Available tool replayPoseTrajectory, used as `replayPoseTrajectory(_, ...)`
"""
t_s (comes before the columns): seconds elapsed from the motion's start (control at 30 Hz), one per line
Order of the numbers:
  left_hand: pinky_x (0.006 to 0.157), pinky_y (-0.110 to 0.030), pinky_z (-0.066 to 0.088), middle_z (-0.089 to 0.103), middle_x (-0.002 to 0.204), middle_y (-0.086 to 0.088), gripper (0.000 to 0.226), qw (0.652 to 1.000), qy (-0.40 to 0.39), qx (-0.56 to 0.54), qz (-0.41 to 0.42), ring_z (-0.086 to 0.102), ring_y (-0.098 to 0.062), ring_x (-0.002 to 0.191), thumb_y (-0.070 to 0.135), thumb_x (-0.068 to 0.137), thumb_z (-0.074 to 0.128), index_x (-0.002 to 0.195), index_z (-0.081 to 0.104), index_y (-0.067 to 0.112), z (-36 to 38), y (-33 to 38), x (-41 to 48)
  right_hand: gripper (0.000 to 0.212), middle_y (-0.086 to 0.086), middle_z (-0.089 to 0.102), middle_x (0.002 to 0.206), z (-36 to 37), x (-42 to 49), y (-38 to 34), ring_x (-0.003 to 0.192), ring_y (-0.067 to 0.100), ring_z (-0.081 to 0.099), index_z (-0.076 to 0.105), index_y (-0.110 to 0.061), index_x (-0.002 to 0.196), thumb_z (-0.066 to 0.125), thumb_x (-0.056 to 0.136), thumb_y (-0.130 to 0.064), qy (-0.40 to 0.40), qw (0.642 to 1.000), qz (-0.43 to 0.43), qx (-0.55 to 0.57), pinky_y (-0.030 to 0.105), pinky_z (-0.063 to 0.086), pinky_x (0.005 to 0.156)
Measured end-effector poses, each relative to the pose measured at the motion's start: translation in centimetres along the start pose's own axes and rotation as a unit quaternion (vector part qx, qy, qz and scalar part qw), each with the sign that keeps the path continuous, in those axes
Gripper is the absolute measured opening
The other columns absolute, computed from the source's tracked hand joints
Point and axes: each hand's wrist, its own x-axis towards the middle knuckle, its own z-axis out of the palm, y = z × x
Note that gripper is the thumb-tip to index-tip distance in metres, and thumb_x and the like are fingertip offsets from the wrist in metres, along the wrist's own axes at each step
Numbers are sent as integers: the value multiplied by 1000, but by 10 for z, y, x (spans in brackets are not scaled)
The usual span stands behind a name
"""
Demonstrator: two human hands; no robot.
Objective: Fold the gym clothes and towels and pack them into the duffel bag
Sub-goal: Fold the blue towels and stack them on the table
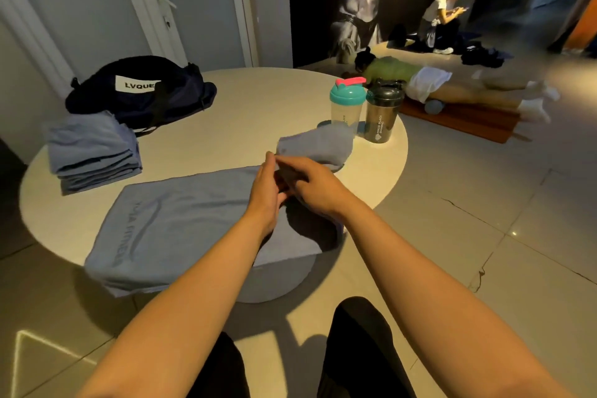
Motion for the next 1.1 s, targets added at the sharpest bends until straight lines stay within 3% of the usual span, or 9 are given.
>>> replayPoseTrajectory(0.1, 86, -32, 57, 73, 113, -6, 29, 996, 38, 73, 23, 70, -19, 105, 42, 99, 60, 116, 65, 20, -40, 22, -3, 43, -3, 66, 127, 30, 5, -13, 104, 1, 61, 59, -27, 137, 47, 100, -9, -17, 996, 0, 93, 17, 50, 90)
replayPoseTrajectory(0.23, 77, -32, 47, 63, 113, -6, 23, 914, 144, 368, 94, 60, -22, 100, 22, 100, 57, 122, 56, 15, -97, 30, -5, 26, 9, 68, 107, 58, 11, 15, 96, 31, 63, 69, -16, 102, 45, 94, -8, 113, 987, 27, -115, 44, 53, 78)
replayPoseTrajectory(0.4, 72, -38, 46, 62, 98, -6, 32, 812, 174, 554, 61, 60, -34, 90, 26, 101, 49, 133, 50, 26, -136, 25, -16, 36, 12, 54, 134, 77, 13, 40, 123, 36, 47, 55, -19, 135, 45, 102, -28, -36, 956, 21, -291, 40, 41, 92)
replayPoseTrajectory(0.63, 82, -26, 43, 54, 132, -2, 66, 872, 3, 488, 41, 57, -23, 114, 23, 103, 52, 159, 19, 31, -98, 18, -6, 42, 4, 43, 148, 42, 25, 54, 147, 28, 23, 50, -26, 140, 48, 98, -30, 40, 911, 137, -387, 63, -7, 117)
replayPoseTrajectory(0.77, 61, -29, 47, 59, 108, -6, 79, 855, -48, 515, 22, 59, -22, 73, 25, 104, 52, 160, -2, 39, -77, 15, 18, 30, 14, 62, 115, 49, 33, 37, 110, 39, 56, 64, -13, 123, 48, 101, -24, 77, 944, 26, -320, 46, 43, 94)
replayPoseTrajectory(0.87, 47, -15, 38, 57, 82, -6, 75, 876, -49, 479, 36, 48, -15, 60, 10, 104, 47, 160, 4, 35, -73, 18, 19, 39, 12, 54, 138, 66, 30, 36, 120, 36, 53, 54, -18, 137, 47, 103, -34, -25, 963, 40, -265, 50, 40, 102)
replayPoseTrajectory(0.93, 62, -19, 48, 63, 101, -10, 71, 874, -36, 480, 67, 52, -19, 73, 9, 103, 47, 160, 13, 34, -81, 20, 17, 35, 4, 49, 140, 64, 28, 45, 129, 31, 44, 54, -24, 135, 43, 103, -32, -41, 945, 58, -318, 57, 23, 112)
replayPoseTrajectory(1.0, 99, -38, 44, 53, 139, -8, 61, 812, 5, 572, 118, 49, -27, 113, 20, 103, 49, 158, 24, 32, -99, 20, 19, 25, 4, 53, 129, 56, 27, 49, 132, 30, 39, 58, -23, 120, 47, 98, -22, -9, 928, 87, -361, 63, 11, 115)
replayPoseTrajectory(1.1, 110, -39, 23, 39, 155, 1, 46, 688, 10, 718, 105, 28, -28, 139, 44, 104, 41, 149, 40, 35, -124, 18, 7, 13, 7, 58, 116, 56, 31, 40, 129, 32, 41, 60, -17, 104, 52, 94, -19, 66, 909, 123, -392, 63, 3, 119)
